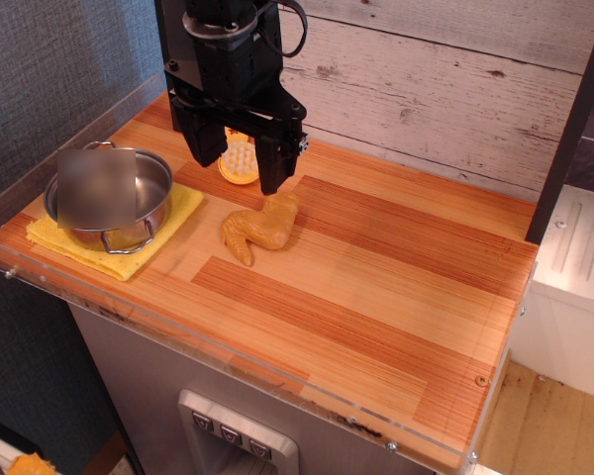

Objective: Put the brush on the near corner of the table.

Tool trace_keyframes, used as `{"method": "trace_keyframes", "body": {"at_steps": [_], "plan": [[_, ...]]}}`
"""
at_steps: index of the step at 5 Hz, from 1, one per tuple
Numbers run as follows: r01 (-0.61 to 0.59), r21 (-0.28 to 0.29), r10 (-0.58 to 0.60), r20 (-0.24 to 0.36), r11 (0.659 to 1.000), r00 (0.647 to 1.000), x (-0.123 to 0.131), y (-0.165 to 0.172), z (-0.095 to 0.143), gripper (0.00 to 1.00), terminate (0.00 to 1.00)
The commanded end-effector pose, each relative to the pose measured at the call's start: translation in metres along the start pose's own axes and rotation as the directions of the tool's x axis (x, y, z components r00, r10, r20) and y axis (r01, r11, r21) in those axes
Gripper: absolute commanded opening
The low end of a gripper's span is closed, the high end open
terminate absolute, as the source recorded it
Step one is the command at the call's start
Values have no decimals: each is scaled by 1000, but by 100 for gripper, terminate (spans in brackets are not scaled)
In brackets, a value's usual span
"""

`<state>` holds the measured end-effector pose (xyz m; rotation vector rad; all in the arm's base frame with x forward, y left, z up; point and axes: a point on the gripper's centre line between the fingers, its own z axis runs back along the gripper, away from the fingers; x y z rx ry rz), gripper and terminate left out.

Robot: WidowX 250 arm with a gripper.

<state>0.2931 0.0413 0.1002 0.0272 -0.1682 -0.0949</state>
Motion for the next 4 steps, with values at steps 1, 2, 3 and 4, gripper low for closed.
{"method": "trace_keyframes", "body": {"at_steps": [1,2,3,4], "plan": [[0,0,0,0,1000,1000,0,0,0,100,0],[-64,25,64,-5,998,998,14,19,-8,100,0],[-138,43,138,-1,990,990,29,36,-22,100,0],[-199,73,200,-4,977,980,46,54,-36,100,0]]}}
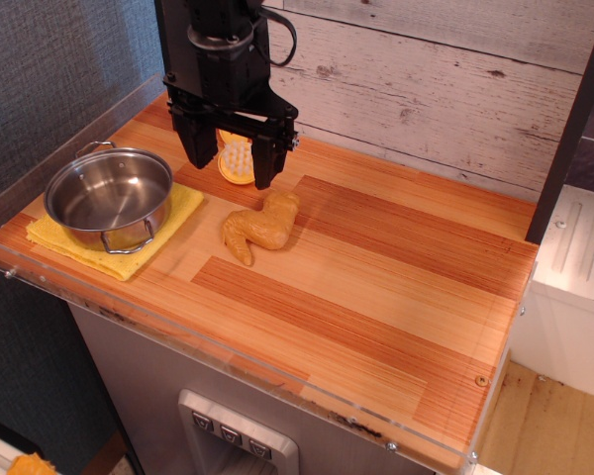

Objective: Put the brush on the near corner of the table.

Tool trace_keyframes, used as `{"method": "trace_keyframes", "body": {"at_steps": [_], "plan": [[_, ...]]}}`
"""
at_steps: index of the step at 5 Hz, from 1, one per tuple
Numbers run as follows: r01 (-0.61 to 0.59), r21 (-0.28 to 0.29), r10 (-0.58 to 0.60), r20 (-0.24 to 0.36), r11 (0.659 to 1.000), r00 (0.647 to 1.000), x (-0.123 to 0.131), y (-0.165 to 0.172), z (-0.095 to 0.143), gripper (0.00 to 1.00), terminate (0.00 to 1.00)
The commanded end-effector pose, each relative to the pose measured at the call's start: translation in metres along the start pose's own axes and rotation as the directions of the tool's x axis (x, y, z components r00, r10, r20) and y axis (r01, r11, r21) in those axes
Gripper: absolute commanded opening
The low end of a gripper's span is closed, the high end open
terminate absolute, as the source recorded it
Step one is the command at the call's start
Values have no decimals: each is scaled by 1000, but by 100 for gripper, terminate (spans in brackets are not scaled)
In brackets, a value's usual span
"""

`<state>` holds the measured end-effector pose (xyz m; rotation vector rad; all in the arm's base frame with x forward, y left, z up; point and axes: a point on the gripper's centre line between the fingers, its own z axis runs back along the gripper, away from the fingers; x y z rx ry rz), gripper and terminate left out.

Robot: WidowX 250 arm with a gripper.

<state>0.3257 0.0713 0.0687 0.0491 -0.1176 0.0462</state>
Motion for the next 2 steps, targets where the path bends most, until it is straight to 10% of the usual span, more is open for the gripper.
{"method": "trace_keyframes", "body": {"at_steps": [1,2], "plan": [[-131,41,129,50,991,990,42,33,-6,100,0],[-165,41,164,38,985,986,51,40,-17,100,0]]}}
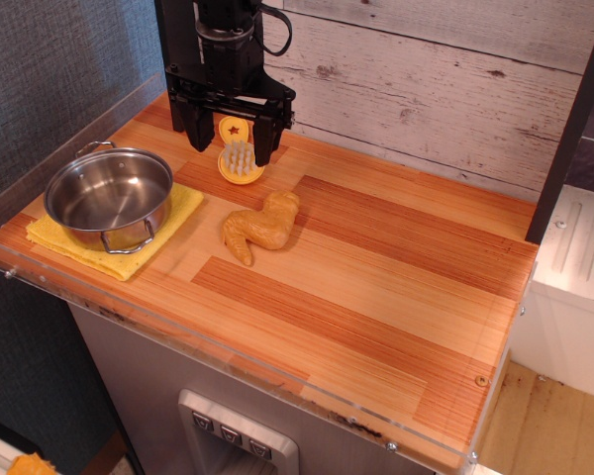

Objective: Put the brush on the near corner of the table.

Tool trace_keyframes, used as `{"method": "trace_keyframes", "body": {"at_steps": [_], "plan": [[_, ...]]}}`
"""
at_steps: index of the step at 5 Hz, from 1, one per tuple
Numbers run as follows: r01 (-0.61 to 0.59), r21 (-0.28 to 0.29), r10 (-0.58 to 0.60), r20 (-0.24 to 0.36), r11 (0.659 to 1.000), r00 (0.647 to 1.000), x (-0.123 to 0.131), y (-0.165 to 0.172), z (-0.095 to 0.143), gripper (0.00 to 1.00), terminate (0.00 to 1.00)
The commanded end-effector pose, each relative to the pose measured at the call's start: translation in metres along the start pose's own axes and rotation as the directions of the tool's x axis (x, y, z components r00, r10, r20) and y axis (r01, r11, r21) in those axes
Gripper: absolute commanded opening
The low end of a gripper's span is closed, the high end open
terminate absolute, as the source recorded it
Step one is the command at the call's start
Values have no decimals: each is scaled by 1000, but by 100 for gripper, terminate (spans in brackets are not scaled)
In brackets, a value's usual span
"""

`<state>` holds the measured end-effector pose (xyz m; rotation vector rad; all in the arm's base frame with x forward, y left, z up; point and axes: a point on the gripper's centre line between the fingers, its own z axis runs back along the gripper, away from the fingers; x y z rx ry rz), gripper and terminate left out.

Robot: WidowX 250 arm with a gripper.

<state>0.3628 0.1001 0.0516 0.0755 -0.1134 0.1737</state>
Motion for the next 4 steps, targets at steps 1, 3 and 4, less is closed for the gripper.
{"method": "trace_keyframes", "body": {"at_steps": [1,3,4], "plan": [[-70,7,70,30,997,997,21,16,-4,100,0],[-159,-31,159,-11,987,987,19,15,-30,100,0],[-161,-33,160,-32,986,987,17,15,-39,100,0]]}}
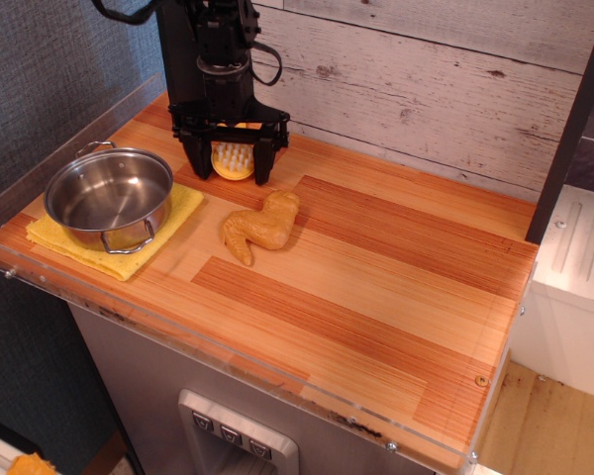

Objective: Put the brush on the near corner of the table.

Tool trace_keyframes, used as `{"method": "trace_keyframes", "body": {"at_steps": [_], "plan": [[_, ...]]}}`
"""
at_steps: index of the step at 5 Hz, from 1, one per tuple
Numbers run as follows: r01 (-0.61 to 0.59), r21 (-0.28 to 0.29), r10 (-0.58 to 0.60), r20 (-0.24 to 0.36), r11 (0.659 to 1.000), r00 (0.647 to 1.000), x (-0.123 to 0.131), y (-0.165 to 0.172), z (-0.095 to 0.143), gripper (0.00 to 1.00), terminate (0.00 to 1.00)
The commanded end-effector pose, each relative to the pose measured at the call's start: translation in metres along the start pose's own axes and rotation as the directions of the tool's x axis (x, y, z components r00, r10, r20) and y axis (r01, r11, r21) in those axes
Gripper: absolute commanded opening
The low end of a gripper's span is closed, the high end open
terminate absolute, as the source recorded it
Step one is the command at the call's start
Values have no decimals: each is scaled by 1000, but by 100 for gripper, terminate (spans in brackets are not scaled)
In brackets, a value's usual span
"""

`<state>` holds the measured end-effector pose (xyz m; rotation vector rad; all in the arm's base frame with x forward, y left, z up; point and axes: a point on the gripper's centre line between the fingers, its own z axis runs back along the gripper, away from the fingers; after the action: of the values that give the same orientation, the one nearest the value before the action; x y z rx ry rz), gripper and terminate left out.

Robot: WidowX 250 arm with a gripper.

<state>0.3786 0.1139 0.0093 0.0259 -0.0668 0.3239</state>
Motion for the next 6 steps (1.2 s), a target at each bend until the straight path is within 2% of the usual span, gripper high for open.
{"method": "trace_keyframes", "body": {"at_steps": [1,2,3,4,5,6], "plan": [[8,7,-9,51,1000,999,4,3,13,0,0],[53,17,-54,90,998,994,4,-4,36,0,0],[107,48,-114,162,993,980,-4,-20,70,0,0],[229,27,-228,264,973,937,-29,-50,113,0,0],[353,-33,-329,286,935,900,-73,-81,132,0,0],[439,-44,-419,230,897,878,-122,-114,127,0,0]]}}
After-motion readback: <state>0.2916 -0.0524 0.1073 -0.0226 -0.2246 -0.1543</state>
